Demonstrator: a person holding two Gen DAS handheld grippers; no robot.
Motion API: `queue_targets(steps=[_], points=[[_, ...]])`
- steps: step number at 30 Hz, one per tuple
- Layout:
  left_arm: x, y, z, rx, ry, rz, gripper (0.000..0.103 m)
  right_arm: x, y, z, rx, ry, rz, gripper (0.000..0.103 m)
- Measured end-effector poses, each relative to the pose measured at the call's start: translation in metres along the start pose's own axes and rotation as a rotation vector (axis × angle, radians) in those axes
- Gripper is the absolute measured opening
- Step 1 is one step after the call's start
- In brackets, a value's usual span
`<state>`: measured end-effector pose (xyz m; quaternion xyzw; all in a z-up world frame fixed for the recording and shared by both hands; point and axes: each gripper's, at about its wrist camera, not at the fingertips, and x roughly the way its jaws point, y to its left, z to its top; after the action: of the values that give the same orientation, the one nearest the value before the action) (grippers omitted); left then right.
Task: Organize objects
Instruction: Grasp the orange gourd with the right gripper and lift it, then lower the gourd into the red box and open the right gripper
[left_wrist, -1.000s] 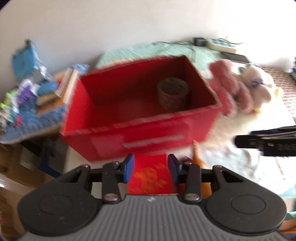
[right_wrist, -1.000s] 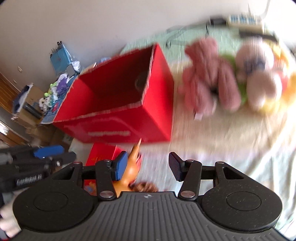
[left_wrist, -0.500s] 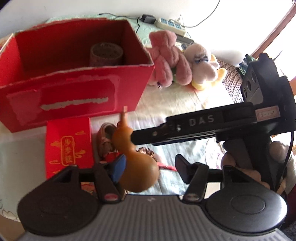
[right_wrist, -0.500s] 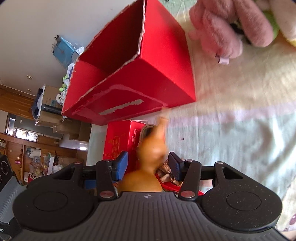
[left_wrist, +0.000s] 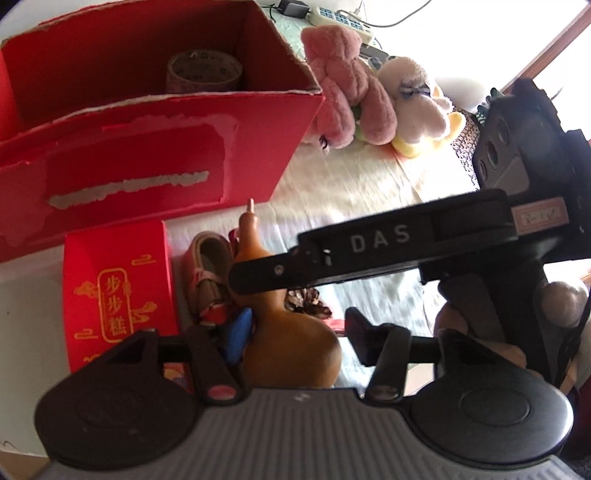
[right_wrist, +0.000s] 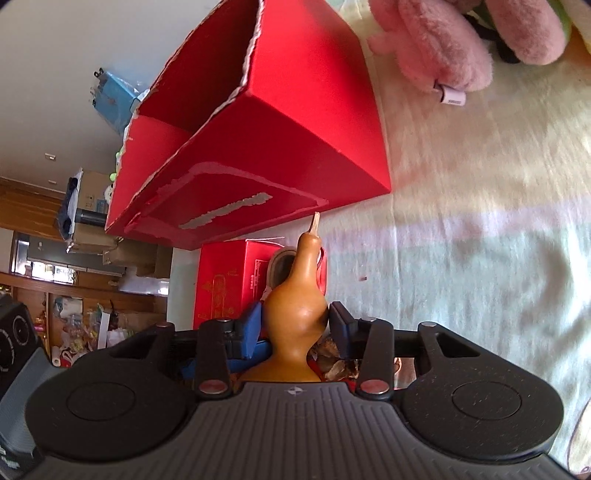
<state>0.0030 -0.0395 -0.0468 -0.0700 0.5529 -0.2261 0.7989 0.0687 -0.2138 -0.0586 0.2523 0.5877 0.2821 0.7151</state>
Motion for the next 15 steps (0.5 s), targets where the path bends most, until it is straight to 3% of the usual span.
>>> queue_targets(steps=[7, 15], points=[[-0.022, -0.006, 0.009, 0.039, -0.038, -0.063, 0.044, -0.047, 0.005, -0.001, 0.032, -0.096, 0.045, 0.043], [-0.087, -0.03, 0.038, 0.15, -0.225, -0.174, 0.044, -0.115, 0.062, 0.025, -0.121, -0.289, 0.065, 0.043]])
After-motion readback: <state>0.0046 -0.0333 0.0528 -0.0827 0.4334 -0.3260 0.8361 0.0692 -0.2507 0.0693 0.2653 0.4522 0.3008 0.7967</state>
